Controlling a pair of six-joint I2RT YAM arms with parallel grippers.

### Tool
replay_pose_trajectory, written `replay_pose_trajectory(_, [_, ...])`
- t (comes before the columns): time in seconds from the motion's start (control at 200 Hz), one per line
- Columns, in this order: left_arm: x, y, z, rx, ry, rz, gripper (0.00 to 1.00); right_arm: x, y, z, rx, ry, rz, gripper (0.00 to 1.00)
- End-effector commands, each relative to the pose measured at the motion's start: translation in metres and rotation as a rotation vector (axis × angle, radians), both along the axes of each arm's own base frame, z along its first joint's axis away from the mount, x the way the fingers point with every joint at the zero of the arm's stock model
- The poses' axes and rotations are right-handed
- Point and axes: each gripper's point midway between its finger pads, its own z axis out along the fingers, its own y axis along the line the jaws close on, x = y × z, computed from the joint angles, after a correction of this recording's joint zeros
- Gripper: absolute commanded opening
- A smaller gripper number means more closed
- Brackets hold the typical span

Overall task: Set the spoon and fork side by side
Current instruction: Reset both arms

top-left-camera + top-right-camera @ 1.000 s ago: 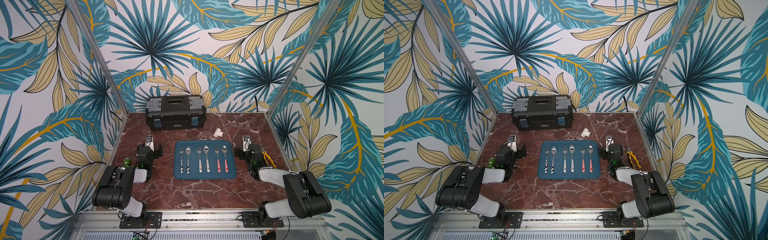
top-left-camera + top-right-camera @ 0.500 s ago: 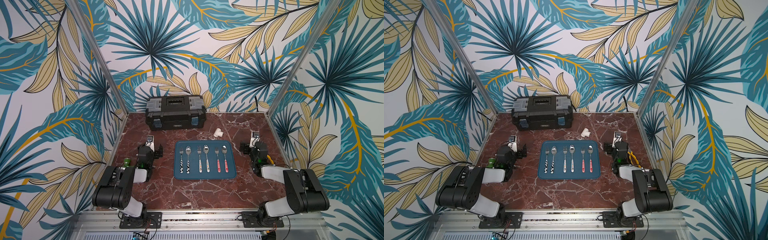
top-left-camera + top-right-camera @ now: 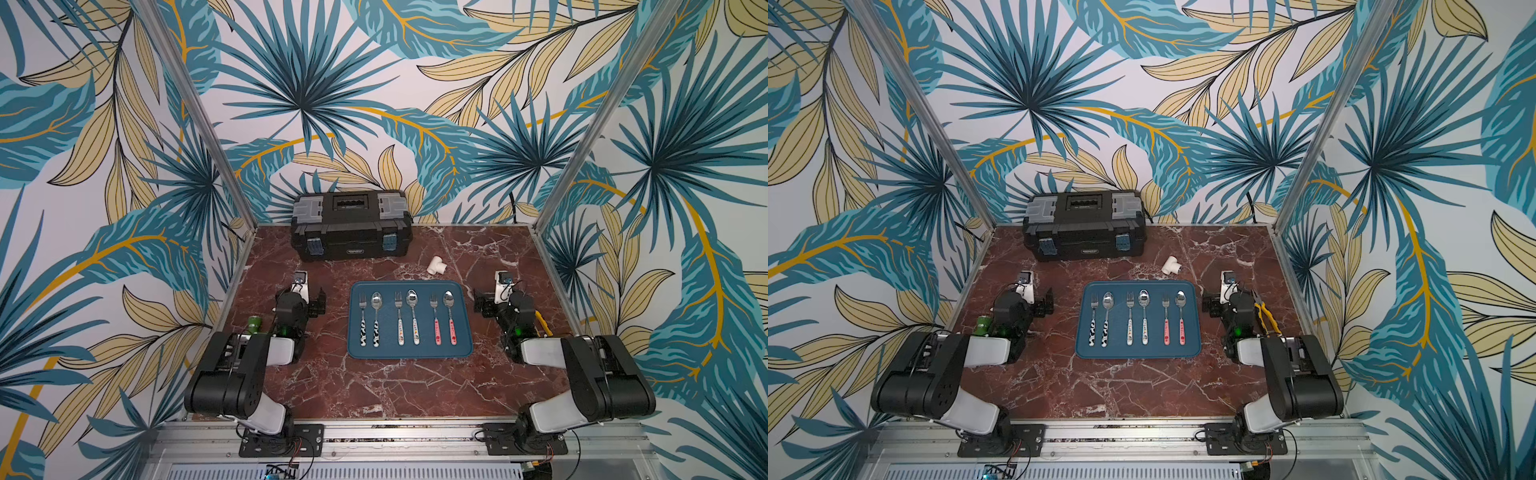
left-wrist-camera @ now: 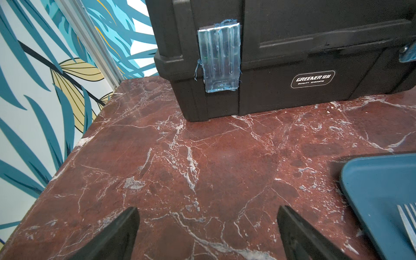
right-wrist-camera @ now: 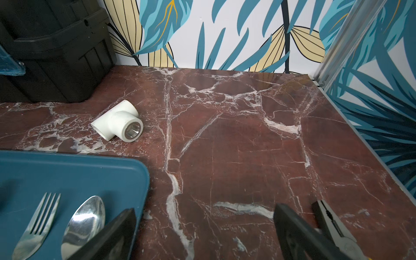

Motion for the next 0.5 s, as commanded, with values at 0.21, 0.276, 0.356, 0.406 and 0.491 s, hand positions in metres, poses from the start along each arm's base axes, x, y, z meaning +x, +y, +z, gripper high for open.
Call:
replay_pose_trajectory(0.21, [0.0091,-0.0026,0.0171,0.004,-0.04,-0.013,1.0,0.0027,0.003,0.0075,-0.002,-0.023,0.017,1.0])
replay_pose_trajectory(0.276, [0.0091,-0.0026,0.0169,0.004,-0.039,-0.013,1.0,0.003,0.0028,0.0073,-0.002,-0.022,0.016,0.99])
replay_pose_trajectory(0.356, [0.0093,-0.0026,0.0166,0.005,-0.038,-0.013,1.0,0.0033,0.0024,0.0072,-0.002,-0.02,0.013,0.99])
replay_pose_trajectory(0.406, [0.0096,-0.0026,0.0168,0.004,-0.037,-0.012,1.0,0.0031,0.0018,0.0068,-0.001,-0.019,0.01,1.0])
replay_pose_trajectory(0.491, [0.0093,-0.0027,0.0166,0.005,-0.037,-0.013,1.0,0.0035,0.0012,0.0068,0.0,-0.018,0.006,1.0])
